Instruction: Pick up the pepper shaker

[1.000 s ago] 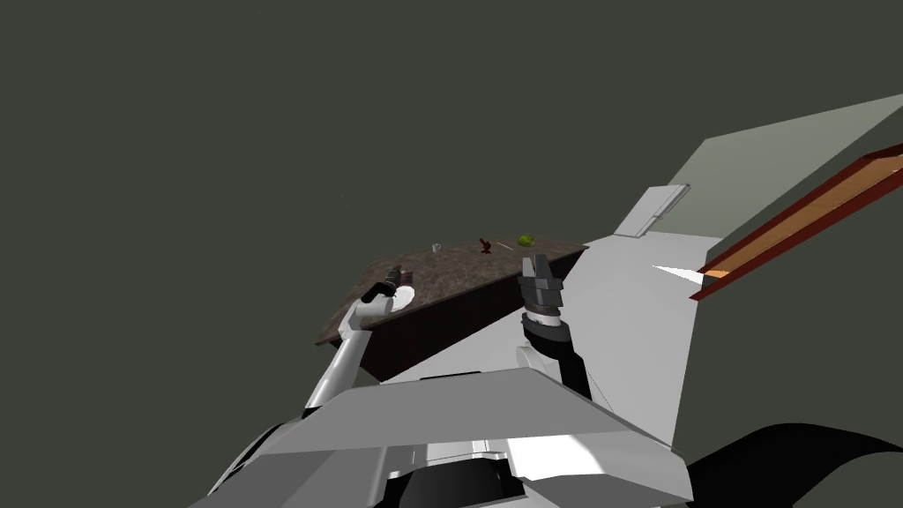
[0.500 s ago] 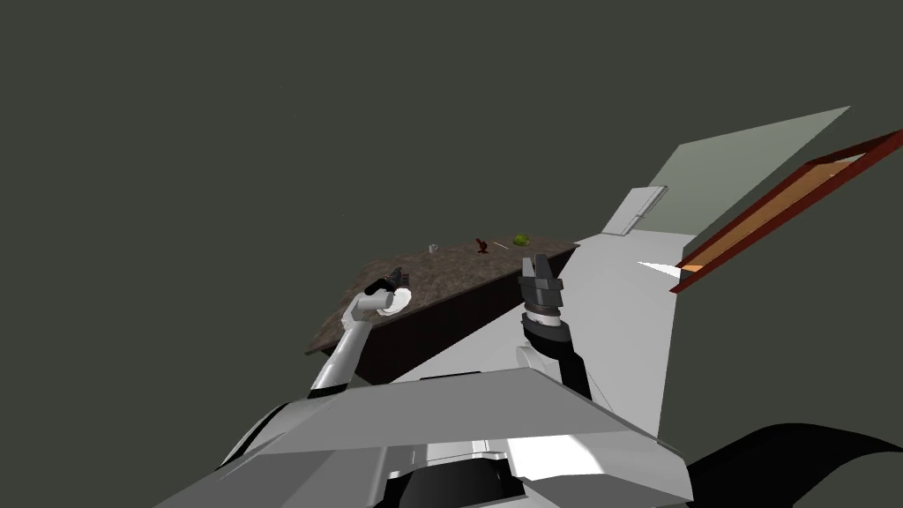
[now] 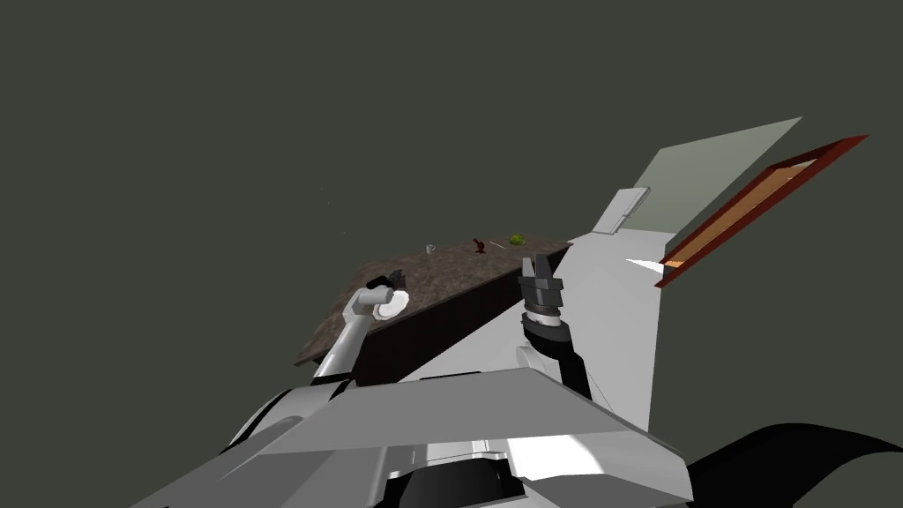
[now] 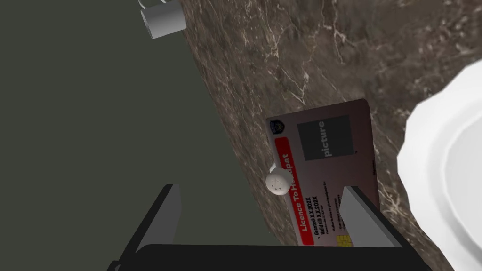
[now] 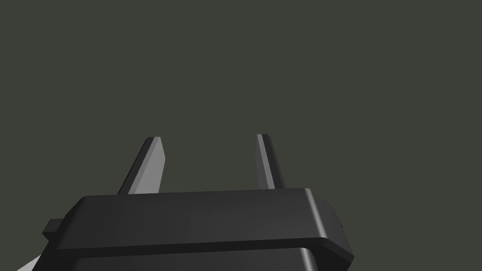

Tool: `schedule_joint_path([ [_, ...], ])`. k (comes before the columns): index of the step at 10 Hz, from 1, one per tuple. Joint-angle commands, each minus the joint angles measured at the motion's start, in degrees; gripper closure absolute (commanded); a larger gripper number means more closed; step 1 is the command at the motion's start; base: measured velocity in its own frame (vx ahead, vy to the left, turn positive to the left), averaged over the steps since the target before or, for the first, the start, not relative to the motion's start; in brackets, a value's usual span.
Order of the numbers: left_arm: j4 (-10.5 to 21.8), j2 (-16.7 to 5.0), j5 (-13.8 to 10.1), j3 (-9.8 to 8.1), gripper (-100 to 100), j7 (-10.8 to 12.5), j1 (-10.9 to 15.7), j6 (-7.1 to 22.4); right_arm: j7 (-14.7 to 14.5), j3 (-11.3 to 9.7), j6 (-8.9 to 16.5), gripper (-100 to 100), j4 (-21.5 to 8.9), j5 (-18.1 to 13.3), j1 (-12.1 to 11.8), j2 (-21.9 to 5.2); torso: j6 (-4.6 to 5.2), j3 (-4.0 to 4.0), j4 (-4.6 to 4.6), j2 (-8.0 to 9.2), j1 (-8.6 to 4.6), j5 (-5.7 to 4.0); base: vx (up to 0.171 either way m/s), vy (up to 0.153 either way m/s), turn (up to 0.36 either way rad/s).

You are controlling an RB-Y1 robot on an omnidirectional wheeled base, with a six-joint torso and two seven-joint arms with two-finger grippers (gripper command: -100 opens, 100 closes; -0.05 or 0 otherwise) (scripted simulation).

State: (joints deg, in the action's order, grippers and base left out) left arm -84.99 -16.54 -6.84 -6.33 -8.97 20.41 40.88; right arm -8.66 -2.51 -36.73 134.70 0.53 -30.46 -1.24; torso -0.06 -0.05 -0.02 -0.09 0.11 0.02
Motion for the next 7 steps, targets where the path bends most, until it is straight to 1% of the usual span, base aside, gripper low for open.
schedule_joint_path([
  [1,1.7,-0.9,0.1,0.11,-100,-1.0,1.3,2.9,0.0,0.0,0.0,0,0.0,0.0,0.0,0.0,0.00,0.00,0.00,0.00,0.00,0.00,0.026,0.024,-0.077],
  [2,3.3,-1.8,0.0,0.21,-100,-1.9,2.5,4.5,0.0,0.0,0.0,0,0.0,0.0,0.0,0.0,0.01,0.00,0.00,-0.01,0.02,0.00,0.041,0.028,-0.127],
  [3,3.3,-1.8,0.0,0.21,-100,-1.9,2.5,5.3,0.0,0.0,0.0,0,0.0,0.0,0.0,0.0,0.02,-0.03,-0.01,-0.06,0.03,0.00,0.034,0.030,-0.049],
  [4,4.7,-2.7,0.0,0.33,-100,-2.8,3.6,7.2,0.0,0.0,0.0,0,0.0,0.0,0.0,0.0,-0.01,-0.02,-0.01,-0.04,0.04,0.01,0.032,0.036,-0.061],
  [5,4.7,-2.7,0.0,0.33,-100,-2.8,3.6,7.5,0.0,0.0,0.0,0,0.0,0.0,0.0,0.0,0.00,-0.02,-0.01,-0.04,0.06,0.01,0.027,0.025,-0.043],
  [7,7.4,-4.5,-0.1,0.61,-100,-4.6,5.6,11.2,0.0,0.0,0.0,0,0.0,0.0,0.0,0.0,0.01,-0.02,-0.01,-0.03,0.03,0.00,0.039,0.038,-0.101],
])
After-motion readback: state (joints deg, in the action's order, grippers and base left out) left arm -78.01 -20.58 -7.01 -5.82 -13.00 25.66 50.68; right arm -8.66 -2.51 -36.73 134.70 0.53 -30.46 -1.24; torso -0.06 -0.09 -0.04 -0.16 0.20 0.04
